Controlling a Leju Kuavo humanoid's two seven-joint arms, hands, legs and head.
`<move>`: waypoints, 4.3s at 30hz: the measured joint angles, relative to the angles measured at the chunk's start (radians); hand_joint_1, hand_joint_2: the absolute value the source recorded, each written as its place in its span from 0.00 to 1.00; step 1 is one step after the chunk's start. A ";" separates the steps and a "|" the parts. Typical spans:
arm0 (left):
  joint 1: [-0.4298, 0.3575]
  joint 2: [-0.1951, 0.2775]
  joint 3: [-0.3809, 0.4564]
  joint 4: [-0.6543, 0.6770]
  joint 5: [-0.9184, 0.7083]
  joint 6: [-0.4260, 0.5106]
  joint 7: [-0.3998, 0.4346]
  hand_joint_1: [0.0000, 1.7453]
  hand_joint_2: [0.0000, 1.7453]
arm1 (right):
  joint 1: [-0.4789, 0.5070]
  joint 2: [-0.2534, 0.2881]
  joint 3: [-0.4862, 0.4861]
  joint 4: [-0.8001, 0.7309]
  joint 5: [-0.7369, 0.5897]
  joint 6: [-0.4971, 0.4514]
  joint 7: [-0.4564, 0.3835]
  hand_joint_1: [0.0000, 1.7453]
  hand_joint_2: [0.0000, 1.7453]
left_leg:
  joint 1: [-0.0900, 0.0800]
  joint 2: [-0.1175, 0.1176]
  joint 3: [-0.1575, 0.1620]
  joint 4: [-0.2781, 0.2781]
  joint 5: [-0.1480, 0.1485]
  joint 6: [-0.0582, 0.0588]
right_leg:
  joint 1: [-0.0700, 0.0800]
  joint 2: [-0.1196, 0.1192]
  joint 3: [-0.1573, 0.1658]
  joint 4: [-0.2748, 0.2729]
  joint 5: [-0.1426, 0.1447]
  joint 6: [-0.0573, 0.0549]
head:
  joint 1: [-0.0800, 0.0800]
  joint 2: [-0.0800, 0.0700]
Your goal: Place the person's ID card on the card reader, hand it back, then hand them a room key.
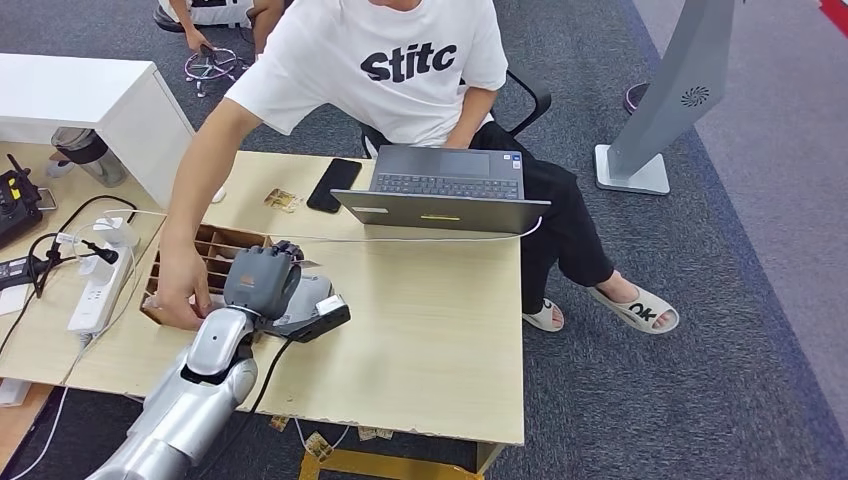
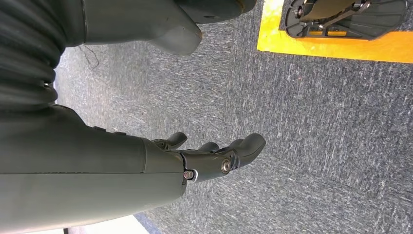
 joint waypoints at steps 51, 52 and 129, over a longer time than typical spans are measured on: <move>-0.269 0.036 0.077 -0.128 -0.004 0.140 0.004 0.00 1.00 | -0.004 0.008 0.047 0.000 0.005 -0.008 0.020 0.00 1.00 | 0.000 0.000 0.000 0.000 0.001 -0.001 | 0.000 0.000 -0.001 0.000 0.001 -0.001 | 0.000 0.000; -0.266 0.033 0.077 -0.128 -0.002 0.138 0.002 0.00 1.00 | -0.004 0.008 0.047 0.000 0.004 -0.008 0.020 0.00 1.00 | 0.000 0.000 0.000 0.000 0.001 -0.001 | 0.000 0.000 -0.001 0.000 0.001 -0.001 | 0.000 0.000; 0.366 0.338 0.170 -0.552 0.140 -0.482 0.165 0.00 1.00 | 0.036 0.013 -0.037 -0.001 -0.092 -0.017 0.009 0.00 1.00 | 0.000 0.001 -0.002 0.000 -0.001 0.000 | 0.000 0.001 -0.002 0.000 -0.001 -0.001 | 0.000 0.000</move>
